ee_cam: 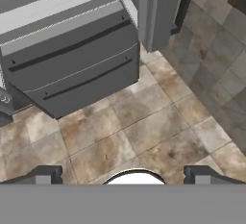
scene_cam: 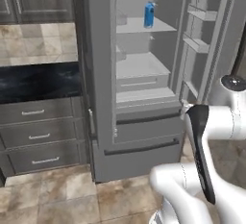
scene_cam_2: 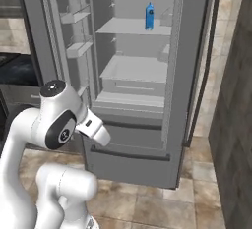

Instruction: Take a sugar cube from the saucer and place it inside the coffee. Then, grab milk from the fridge and place it next to the coffee on the counter to sweeten the coffee.

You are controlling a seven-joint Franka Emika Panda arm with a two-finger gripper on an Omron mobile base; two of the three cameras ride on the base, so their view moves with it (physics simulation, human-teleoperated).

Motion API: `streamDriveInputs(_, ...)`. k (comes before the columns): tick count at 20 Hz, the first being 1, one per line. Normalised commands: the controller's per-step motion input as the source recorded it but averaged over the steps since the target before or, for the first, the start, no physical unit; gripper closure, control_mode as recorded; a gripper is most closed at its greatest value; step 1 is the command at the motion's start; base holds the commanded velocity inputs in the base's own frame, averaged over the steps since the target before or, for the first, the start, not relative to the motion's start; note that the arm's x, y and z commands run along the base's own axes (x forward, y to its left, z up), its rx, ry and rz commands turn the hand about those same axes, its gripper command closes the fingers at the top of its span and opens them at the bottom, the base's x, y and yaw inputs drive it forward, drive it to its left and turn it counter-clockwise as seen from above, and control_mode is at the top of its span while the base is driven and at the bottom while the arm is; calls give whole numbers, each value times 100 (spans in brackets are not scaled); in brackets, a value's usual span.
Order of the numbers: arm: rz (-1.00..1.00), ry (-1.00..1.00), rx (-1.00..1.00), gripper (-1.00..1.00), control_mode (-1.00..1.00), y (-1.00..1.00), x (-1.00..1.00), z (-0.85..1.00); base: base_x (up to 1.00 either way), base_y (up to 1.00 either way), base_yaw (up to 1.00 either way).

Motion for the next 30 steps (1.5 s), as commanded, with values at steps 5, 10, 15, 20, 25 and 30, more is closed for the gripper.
streamDriveInputs(5, 0, 0, 0, -100, 100, 0, 0, 0, 59, -8, 3)
streamDriveInputs(10, 0, 0, 0, -100, 100, 0, 0, 0, 62, -47, 12)
streamDriveInputs(15, 0, 0, 0, -100, 100, 0, 0, 0, 53, -29, 13)
streamDriveInputs(20, 0, 0, 0, -100, 100, 0, 0, 0, 33, -43, 7)
streamDriveInputs(25, 0, 0, 0, -100, 100, 0, 0, 0, 44, -30, 5)
streamDriveInputs(30, 0, 0, 0, -100, 100, 0, 0, 0, 49, -24, 5)
